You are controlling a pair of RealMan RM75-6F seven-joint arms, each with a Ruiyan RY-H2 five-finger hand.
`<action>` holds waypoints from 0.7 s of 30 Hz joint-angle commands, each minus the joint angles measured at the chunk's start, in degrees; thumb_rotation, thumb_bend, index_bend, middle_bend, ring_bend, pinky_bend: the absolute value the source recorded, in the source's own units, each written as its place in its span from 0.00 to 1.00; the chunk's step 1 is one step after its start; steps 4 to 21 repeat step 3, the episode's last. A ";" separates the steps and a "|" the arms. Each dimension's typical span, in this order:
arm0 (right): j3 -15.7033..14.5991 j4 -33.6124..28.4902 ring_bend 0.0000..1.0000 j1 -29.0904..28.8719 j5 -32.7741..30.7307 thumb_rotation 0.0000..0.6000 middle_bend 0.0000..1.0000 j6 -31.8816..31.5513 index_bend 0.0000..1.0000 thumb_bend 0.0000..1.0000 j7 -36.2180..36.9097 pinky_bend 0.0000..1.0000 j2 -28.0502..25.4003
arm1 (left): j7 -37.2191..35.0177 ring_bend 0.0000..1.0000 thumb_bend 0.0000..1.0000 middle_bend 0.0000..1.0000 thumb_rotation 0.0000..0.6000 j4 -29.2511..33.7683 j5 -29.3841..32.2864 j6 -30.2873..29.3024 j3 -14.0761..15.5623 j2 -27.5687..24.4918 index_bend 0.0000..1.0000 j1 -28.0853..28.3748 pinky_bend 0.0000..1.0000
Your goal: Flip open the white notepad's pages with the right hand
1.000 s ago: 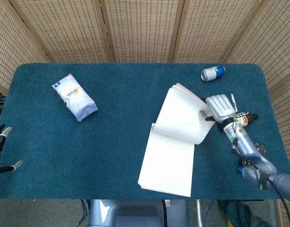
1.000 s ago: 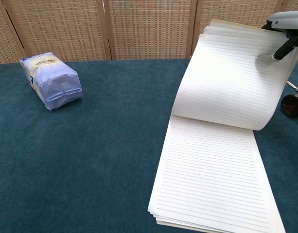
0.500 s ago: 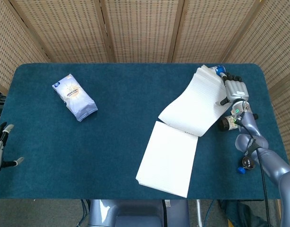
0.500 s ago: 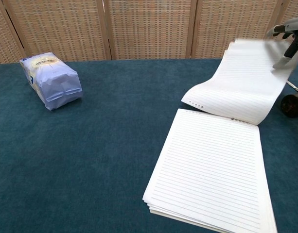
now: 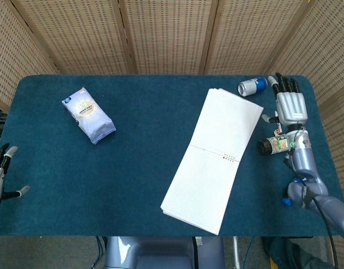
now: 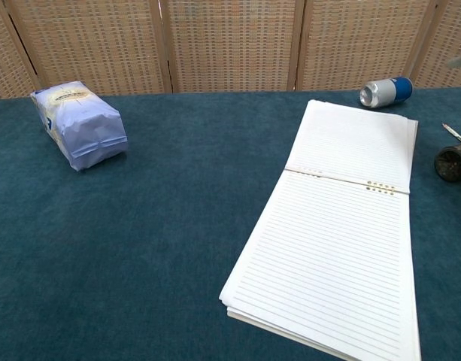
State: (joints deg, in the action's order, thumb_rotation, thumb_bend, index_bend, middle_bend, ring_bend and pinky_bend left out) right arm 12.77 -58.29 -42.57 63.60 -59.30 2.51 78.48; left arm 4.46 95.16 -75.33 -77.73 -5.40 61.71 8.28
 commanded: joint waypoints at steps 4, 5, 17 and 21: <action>-9.12 -17.93 0.00 15.58 15.09 1.00 0.00 -19.63 0.00 0.00 4.57 0.00 -8.19 | -2.48 0.00 0.00 0.00 1.00 -0.20 -5.14 -4.28 1.24 -0.10 0.00 -1.55 0.00; -9.12 -17.93 0.00 15.58 15.09 1.00 0.00 -19.63 0.00 0.00 4.57 0.00 -8.19 | -2.48 0.00 0.00 0.00 1.00 -0.20 -5.14 -4.28 1.24 -0.10 0.00 -1.55 0.00; -9.12 -17.93 0.00 15.58 15.09 1.00 0.00 -19.63 0.00 0.00 4.57 0.00 -8.19 | -2.48 0.00 0.00 0.00 1.00 -0.20 -5.14 -4.28 1.24 -0.10 0.00 -1.55 0.00; -9.12 -17.93 0.00 15.58 15.09 1.00 0.00 -19.63 0.00 0.00 4.57 0.00 -8.19 | -2.48 0.00 0.00 0.00 1.00 -0.20 -5.14 -4.28 1.24 -0.10 0.00 -1.55 0.00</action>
